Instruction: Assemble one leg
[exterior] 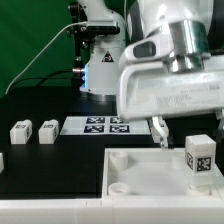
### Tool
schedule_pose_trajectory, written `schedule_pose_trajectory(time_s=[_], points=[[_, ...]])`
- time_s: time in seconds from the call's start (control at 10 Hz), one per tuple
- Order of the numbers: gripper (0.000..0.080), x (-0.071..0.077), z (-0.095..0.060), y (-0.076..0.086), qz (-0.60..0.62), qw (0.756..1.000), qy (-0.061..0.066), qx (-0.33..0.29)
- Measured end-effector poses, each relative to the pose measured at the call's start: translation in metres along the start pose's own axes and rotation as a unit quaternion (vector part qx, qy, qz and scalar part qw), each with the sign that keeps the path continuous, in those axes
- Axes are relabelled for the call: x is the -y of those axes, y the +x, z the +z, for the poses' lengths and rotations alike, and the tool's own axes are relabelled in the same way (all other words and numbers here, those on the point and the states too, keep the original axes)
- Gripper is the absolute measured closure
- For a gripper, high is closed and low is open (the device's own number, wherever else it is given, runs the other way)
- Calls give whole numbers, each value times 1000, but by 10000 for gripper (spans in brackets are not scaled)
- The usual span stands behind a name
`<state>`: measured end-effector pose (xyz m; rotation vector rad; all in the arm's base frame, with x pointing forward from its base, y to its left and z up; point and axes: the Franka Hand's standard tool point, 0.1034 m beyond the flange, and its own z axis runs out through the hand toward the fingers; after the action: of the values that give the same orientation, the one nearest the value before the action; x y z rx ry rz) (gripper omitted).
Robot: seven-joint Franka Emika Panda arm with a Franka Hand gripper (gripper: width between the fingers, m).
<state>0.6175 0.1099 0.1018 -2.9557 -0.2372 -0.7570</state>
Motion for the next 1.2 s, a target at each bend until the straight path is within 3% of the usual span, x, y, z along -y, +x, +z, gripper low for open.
schedule_pose_trajectory(time_s=[0.1,0.2,0.3,0.4,0.6,0.8,0.9,1.0,1.1,1.2], points=[[151,-5,-14,8,-1,1000,1,28],[151,-23,-26,31,-1,1000,-5,22],[151,-27,-26,36,7,1000,-6,23],[151,-22,-24,27,7,996,6,89],[151,-24,-25,42,17,982,23,187],[151,-21,-19,40,33,955,34,294],[151,-14,-6,45,47,957,27,286],[151,15,16,20,47,961,32,272],[151,23,19,4,42,957,36,286],[151,22,23,2,46,960,33,275]])
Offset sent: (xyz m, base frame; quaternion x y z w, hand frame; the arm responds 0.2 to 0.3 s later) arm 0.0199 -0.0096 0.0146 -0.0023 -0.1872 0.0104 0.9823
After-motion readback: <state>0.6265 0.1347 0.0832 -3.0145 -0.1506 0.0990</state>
